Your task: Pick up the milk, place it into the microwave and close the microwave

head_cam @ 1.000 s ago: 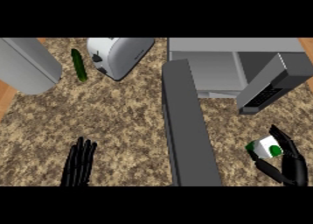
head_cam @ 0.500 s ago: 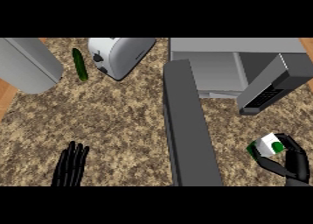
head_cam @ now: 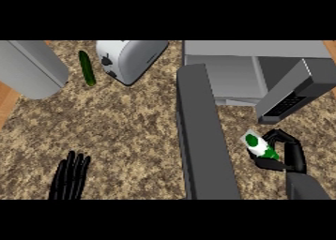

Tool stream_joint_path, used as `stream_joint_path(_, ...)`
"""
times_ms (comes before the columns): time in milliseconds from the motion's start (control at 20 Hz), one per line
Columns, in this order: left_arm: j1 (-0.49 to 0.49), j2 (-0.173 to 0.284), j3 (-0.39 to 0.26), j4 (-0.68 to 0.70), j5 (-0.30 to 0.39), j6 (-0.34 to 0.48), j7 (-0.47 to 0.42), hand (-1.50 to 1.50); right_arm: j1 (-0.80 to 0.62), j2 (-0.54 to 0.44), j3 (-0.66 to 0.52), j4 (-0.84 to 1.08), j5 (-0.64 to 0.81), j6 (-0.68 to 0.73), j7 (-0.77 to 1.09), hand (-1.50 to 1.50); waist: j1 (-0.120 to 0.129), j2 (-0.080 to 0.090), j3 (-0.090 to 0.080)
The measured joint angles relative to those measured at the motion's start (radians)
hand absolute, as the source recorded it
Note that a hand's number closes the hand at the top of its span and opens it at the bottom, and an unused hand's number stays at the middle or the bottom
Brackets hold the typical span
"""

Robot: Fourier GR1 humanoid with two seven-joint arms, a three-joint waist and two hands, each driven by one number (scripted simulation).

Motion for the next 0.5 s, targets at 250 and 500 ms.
stream_joint_path(250, -0.007, 0.008, 0.042, 0.031, 0.031, -0.026, -0.017, -1.50, -0.040, 0.066, 0.022, 0.003, -0.004, 0.036, -0.014, 1.50, -0.004, 0.001, 0.004)
stream_joint_path(500, 0.019, 0.027, 0.072, 0.028, 0.058, -0.058, -0.030, -1.50, -0.060, 0.112, 0.045, -0.024, -0.013, 0.068, -0.015, 1.50, -0.009, -0.001, 0.005)
